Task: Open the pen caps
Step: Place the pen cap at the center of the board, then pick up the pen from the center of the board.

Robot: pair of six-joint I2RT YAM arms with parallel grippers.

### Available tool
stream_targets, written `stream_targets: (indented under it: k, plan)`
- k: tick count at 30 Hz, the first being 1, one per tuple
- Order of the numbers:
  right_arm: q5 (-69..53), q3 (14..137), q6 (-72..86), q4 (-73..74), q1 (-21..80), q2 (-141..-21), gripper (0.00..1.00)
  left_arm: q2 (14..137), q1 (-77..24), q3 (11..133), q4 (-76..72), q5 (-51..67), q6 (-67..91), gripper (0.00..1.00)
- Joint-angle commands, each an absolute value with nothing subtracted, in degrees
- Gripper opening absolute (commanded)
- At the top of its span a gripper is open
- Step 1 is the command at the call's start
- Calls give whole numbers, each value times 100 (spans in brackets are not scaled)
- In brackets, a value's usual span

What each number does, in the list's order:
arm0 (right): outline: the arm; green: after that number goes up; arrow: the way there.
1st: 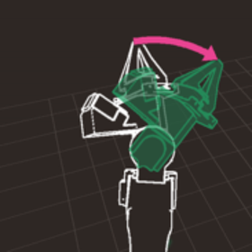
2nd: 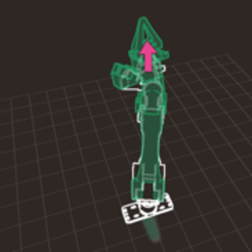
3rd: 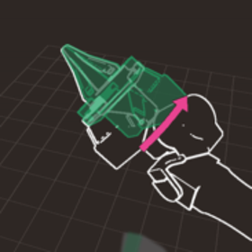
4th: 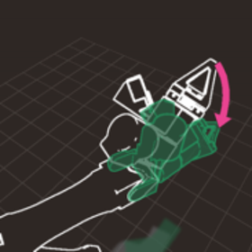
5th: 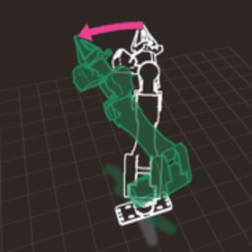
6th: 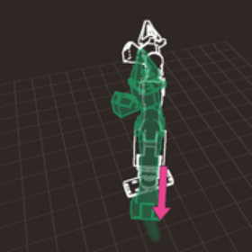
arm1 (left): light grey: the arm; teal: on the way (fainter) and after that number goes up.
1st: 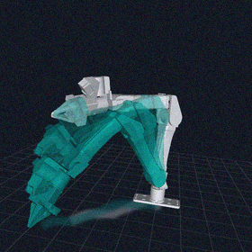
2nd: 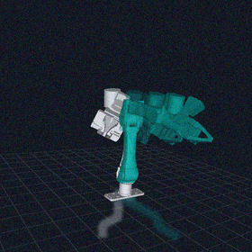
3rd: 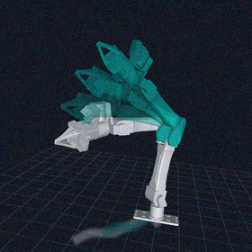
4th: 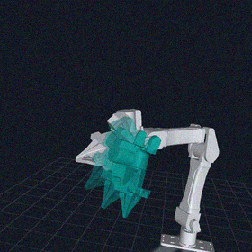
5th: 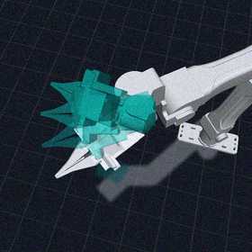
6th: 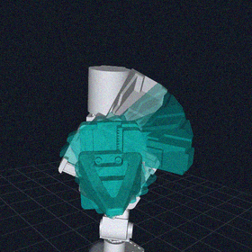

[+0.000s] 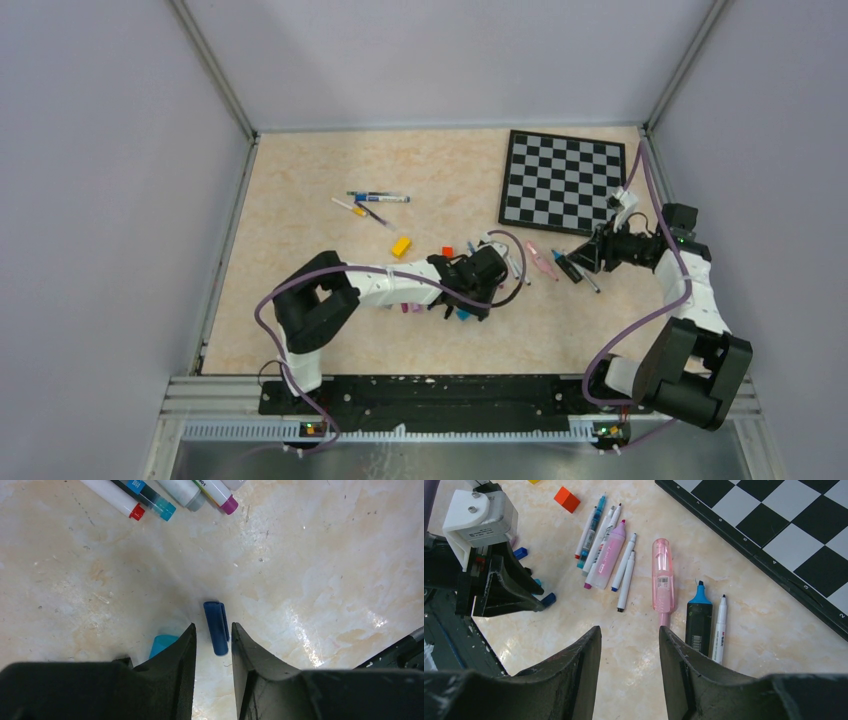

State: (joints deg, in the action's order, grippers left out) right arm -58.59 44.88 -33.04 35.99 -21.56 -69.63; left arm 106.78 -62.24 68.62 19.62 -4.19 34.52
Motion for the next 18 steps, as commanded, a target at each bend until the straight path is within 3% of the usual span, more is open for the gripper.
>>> stream_targets:
  k: [1,8,11,14,18]
  plan:
    - [-6037,4465,-3428,3503,-2209,-6897,45,10441,-6249,7062,1956,-516,3418,35]
    - [-6046,4459,-3437,3505,-2207,-6890,45,9661,-6249,6757,1525,-690,3315,36]
    - [-6056,4456,-3453,3517,-2206,-6890,45,9213,-6249,6551,1372,-1048,3207,41]
    - [-6071,4456,-3461,3516,-2206,-6874,45,8718,-6228,6295,1367,-1710,3094,53]
    - [-6082,4447,-3463,3515,-2207,-6873,45,7993,-6030,5772,1162,-2462,2860,81]
